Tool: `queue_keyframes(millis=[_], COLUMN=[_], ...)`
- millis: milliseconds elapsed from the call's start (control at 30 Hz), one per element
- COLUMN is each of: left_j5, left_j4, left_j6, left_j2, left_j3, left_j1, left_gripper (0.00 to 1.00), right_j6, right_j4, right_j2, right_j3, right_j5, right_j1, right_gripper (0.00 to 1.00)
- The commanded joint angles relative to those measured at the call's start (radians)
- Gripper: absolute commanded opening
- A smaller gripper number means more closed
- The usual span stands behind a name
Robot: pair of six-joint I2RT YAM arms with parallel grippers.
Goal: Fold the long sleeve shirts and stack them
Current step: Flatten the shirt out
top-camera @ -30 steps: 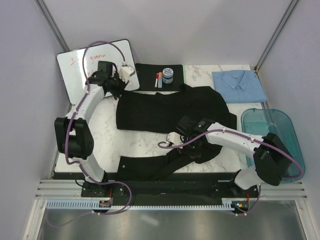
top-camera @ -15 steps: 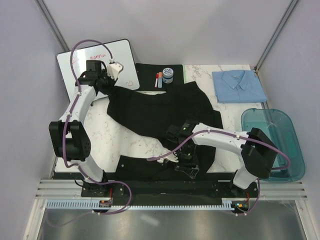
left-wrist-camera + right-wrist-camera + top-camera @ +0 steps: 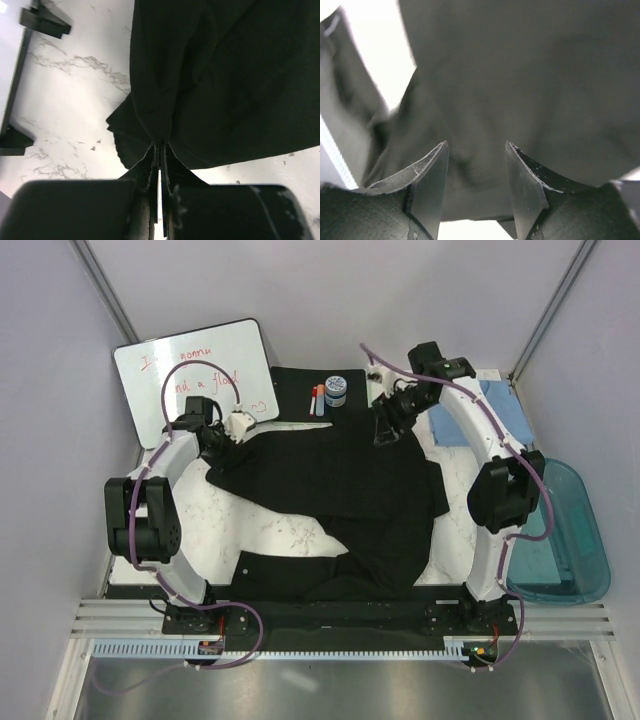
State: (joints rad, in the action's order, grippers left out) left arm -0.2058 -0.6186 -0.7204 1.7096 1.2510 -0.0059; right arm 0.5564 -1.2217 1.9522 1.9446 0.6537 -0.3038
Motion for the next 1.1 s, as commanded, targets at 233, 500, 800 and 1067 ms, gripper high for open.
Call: queue_keyframes(millis=[233,500,800,1067], left_j5=[-0.067,-0.096,-0.096,-0.116], left_j4=[0.014,-0.009,-0.035,-0.061], left_j6=[-0.074,-0.100,-0.158,-0.165], left_j2=[-0.067,-0.107,-0.159,-0.110], left_j3=[-0.042,-0.073,-0.119,-0.067], left_j1=[0.004,0.043,0.069,0.066], left_gripper=[0.02,0.02,0.02,0.02], right_j6=[-0.233,-0.181,-0.079,-0.113], right_j4=[0.289,0.390,0.274,0.134], right_j2=[0.355,0.180,-0.130,0.088], right_j3=[0.179,-0.338,-0.670,-0.050], right_j5=[-0.325,-0.287,-0.053,-0.037], right_j1=[0.055,0.032,-0.139,0.072], right_gripper=[0.47,0.36,0.29,0.50])
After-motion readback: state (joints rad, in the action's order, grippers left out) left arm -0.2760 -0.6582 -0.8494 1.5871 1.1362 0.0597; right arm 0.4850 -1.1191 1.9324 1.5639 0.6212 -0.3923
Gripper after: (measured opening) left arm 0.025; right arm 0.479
